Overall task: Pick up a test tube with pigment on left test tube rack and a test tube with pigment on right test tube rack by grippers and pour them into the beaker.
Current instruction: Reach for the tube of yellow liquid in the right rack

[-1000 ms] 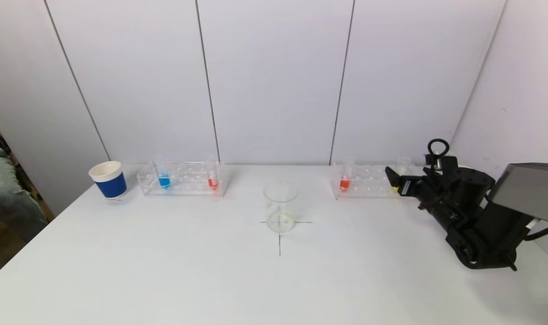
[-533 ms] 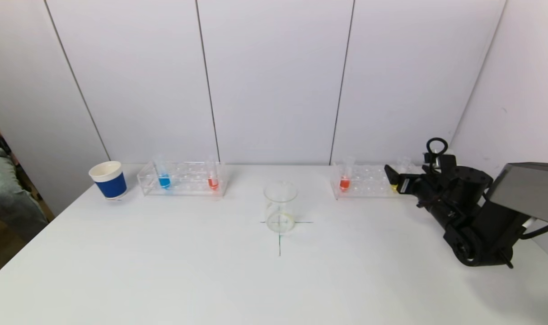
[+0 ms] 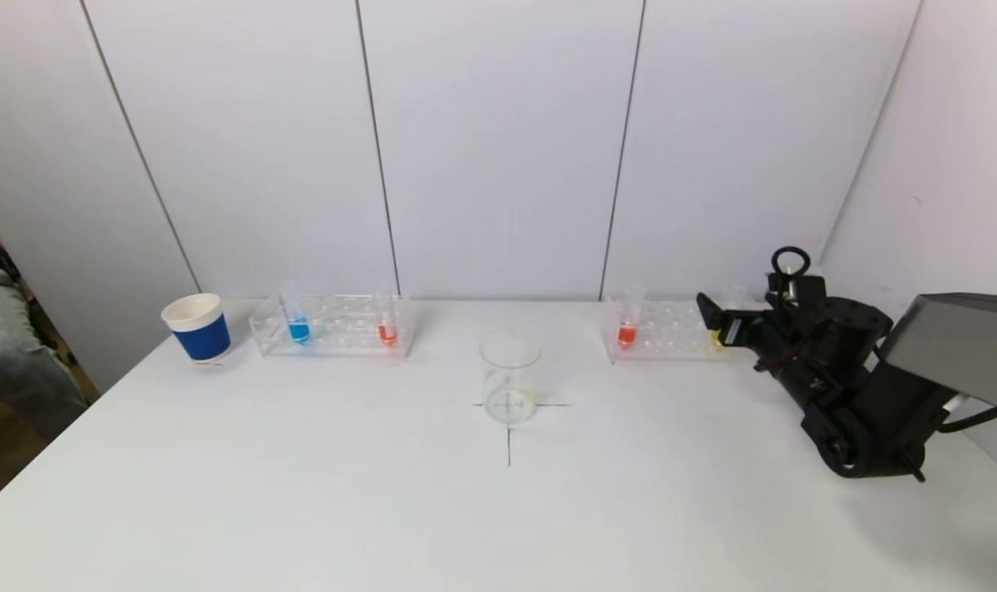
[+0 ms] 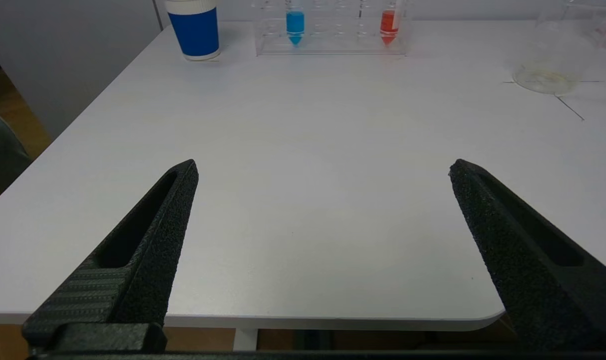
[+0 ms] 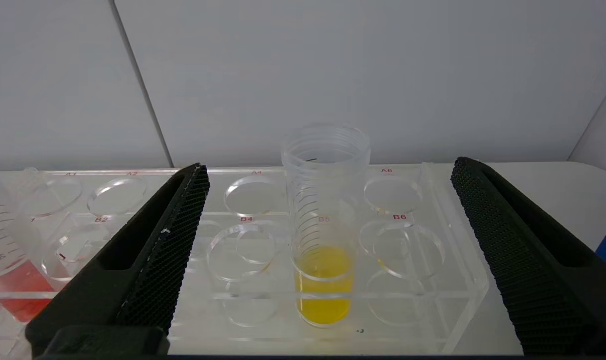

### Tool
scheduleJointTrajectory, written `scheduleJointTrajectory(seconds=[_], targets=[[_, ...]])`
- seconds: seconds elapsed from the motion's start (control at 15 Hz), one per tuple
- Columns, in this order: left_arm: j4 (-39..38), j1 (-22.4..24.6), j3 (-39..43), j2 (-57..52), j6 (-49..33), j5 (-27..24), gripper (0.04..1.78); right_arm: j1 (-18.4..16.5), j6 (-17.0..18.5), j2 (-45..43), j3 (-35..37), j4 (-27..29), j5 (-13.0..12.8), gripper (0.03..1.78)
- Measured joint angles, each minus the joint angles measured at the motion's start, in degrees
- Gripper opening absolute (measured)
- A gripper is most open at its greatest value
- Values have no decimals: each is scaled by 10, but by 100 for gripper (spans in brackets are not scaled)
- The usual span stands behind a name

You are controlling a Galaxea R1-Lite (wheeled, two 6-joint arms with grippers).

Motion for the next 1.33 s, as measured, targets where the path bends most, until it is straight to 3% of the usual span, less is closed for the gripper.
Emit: scheduleJointTrajectory(seconds=[1.33], targets=[[0, 0, 0, 0, 0, 0, 176, 0, -2, 16, -23, 0, 1, 176]])
